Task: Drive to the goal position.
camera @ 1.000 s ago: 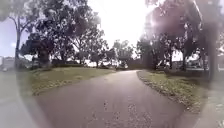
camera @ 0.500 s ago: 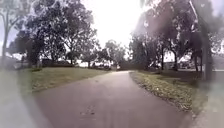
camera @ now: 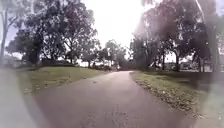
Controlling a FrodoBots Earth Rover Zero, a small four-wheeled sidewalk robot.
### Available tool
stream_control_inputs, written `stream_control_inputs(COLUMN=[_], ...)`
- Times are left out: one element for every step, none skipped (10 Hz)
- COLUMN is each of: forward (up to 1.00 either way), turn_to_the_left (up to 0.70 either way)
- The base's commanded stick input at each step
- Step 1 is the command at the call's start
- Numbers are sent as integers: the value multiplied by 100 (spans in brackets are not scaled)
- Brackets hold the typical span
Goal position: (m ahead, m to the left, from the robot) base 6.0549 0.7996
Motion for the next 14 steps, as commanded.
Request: stream_control_inputs(forward=[70,70,70,70,70,70,70,70,70,70,70,70,70,70], turn_to_the_left=[0,0,0,0,0,0,0,0,0,0,0,0,0,0])
